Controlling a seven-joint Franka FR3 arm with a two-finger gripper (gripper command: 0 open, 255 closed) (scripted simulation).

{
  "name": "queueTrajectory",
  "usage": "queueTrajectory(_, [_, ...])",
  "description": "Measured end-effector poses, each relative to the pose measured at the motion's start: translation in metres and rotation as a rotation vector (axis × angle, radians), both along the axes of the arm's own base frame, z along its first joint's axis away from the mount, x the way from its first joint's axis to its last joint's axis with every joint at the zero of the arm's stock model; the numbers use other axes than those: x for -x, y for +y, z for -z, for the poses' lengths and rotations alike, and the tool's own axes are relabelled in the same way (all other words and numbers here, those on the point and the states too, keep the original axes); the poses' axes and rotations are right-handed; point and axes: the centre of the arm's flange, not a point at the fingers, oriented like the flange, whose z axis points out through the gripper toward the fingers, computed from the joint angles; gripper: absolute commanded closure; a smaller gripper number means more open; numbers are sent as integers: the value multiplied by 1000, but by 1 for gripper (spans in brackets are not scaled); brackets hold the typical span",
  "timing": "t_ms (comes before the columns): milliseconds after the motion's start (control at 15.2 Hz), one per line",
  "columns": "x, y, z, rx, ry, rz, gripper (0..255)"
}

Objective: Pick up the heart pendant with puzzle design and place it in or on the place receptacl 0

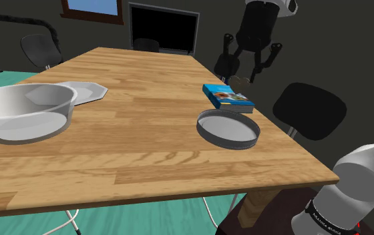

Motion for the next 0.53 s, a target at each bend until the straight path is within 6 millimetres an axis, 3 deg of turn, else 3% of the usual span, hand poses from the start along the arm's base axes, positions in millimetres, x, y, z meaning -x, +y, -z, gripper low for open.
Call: queueTrajectory(528, [0,-1,41,0,1,-1,255])
